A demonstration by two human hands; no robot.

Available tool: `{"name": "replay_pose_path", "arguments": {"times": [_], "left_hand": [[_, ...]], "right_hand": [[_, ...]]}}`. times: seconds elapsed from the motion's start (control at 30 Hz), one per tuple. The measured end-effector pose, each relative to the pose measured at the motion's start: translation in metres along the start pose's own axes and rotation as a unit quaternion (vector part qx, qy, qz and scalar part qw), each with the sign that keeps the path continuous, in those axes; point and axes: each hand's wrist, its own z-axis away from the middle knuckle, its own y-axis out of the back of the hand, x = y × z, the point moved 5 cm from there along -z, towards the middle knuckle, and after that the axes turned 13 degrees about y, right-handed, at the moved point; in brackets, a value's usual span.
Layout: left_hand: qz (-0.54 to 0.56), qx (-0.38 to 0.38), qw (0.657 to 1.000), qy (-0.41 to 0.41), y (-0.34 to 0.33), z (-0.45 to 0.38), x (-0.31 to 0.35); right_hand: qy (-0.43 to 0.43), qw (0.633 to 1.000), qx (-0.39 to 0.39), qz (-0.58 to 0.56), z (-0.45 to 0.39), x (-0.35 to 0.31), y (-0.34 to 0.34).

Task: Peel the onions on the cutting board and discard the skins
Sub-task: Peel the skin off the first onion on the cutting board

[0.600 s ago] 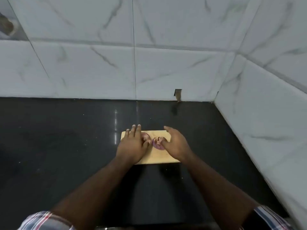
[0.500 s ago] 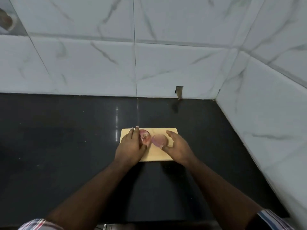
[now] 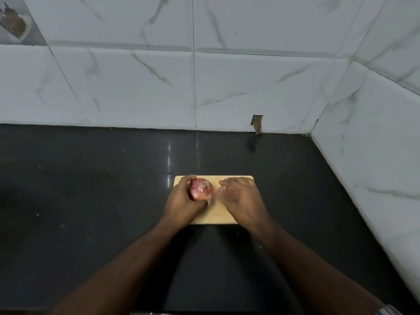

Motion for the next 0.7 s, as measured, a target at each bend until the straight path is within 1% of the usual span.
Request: {"name": "replay_pose_path", "arguments": {"times": [0.07,0.13,0.17,0.27,0.37,0.47,0.6,0.63,0.7], "left_hand": [[0.056,-0.012,0.998,0.000,0.006,0.006,0.000],[0.099,-0.039,0.994,0.004,0.012,0.013,0.002],[0.112,-0.053,0.992,0.010,0.014,0.016,0.003],[0.146,-0.114,0.982,0.034,0.018,0.020,0.001],[0.223,-0.178,0.956,0.073,0.021,0.020,-0.002],[0.286,-0.213,0.930,0.092,0.025,0.019,-0.004],[0.318,-0.213,0.918,0.103,0.026,0.016,-0.006],[0.313,-0.199,0.923,0.103,0.025,0.016,-0.006],[0.276,-0.161,0.944,0.084,0.025,0.018,-0.005]], "right_hand": [[-0.019,0.997,-0.001,-0.069,-0.003,-0.014,0.001],[-0.046,0.985,-0.025,-0.162,-0.007,-0.028,-0.002],[-0.052,0.981,-0.028,-0.187,-0.009,-0.034,-0.003],[-0.065,0.976,-0.004,-0.210,-0.014,-0.046,-0.007],[-0.090,0.971,0.019,-0.222,-0.013,-0.048,-0.009],[-0.116,0.963,0.046,-0.237,-0.010,-0.051,-0.008],[-0.132,0.952,0.083,-0.263,-0.007,-0.056,-0.008],[-0.137,0.949,0.091,-0.268,-0.006,-0.056,-0.009],[-0.153,0.946,0.101,-0.267,-0.004,-0.054,-0.012]]}}
